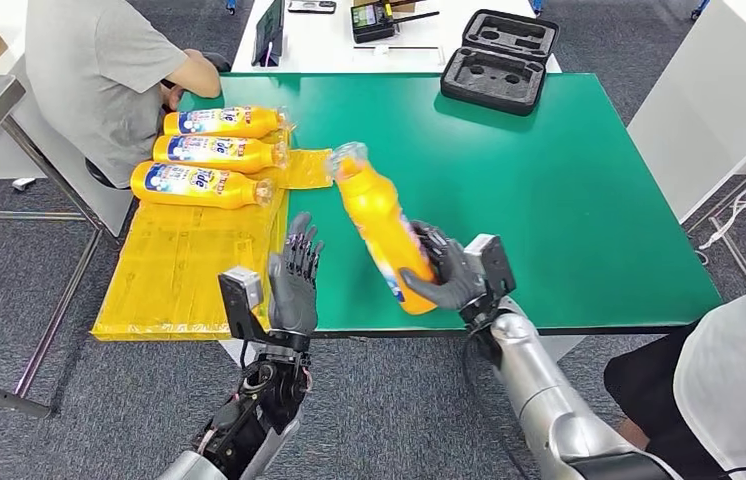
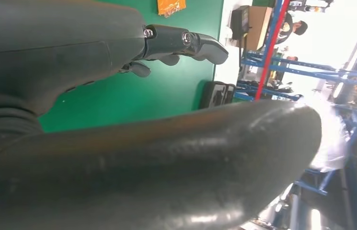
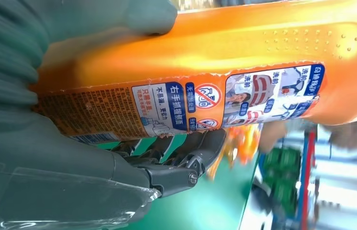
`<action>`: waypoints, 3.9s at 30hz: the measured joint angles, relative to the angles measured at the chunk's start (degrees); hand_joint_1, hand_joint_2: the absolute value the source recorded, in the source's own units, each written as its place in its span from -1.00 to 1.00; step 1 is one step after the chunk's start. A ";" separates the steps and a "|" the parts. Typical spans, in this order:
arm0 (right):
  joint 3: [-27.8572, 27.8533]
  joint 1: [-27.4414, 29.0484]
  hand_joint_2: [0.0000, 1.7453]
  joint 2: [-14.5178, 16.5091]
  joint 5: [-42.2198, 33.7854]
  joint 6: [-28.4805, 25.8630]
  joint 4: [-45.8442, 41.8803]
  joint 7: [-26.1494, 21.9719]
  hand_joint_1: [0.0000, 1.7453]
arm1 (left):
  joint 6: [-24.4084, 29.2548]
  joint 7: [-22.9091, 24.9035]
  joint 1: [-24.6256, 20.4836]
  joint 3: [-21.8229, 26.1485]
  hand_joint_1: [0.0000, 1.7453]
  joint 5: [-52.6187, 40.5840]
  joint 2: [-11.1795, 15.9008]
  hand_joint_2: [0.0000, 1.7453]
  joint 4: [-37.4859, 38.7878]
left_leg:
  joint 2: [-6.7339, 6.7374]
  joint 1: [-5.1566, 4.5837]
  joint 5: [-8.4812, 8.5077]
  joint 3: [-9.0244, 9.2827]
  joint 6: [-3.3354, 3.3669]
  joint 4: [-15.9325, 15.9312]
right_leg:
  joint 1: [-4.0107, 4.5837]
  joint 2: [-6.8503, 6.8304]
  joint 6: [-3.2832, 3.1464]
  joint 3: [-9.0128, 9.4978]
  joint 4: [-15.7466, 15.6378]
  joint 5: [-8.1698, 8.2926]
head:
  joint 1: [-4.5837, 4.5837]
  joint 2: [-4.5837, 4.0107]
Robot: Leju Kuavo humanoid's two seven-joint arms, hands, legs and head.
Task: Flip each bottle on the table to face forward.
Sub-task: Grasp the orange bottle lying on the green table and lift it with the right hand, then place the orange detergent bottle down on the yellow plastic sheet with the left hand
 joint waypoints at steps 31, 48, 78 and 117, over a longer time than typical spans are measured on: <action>16.68 3.79 1.00 -0.22 -1.80 -9.47 -5.38 -0.07 1.00 | -3.34 -0.11 -2.65 -2.81 -1.00 -2.15 -0.50 1.00 9.09 | 0.00 0.00 0.00 -0.07 0.00 0.00 | 0.00 0.00 0.00 -0.07 0.00 0.00 | 0.00 0.00; 19.95 4.13 1.00 -0.43 -3.00 -9.97 -7.34 -0.07 1.00 | -2.87 -0.07 -4.71 -3.15 -1.00 -0.06 -0.79 1.00 14.87 | 0.00 -0.01 0.00 -0.09 0.00 0.00 | -0.01 0.00 0.00 -0.08 0.00 0.00 | 0.00 0.00; 20.72 5.43 1.00 -0.75 -4.55 -11.63 -7.40 0.02 1.00 | -6.12 0.57 -4.27 -1.00 -1.00 6.36 -0.31 1.00 13.58 | -0.01 -0.01 0.00 -0.10 0.00 0.00 | -0.01 -0.01 0.00 -0.09 0.00 0.00 | -0.01 0.00; 15.73 5.48 1.00 0.11 -4.38 -9.16 -7.73 0.04 0.96 | -4.80 1.31 -5.39 -4.08 -1.00 5.43 -0.53 1.00 13.94 | -0.01 -0.01 0.00 -0.13 0.00 0.00 | -0.01 -0.01 0.00 -0.12 0.00 0.00 | -0.01 0.00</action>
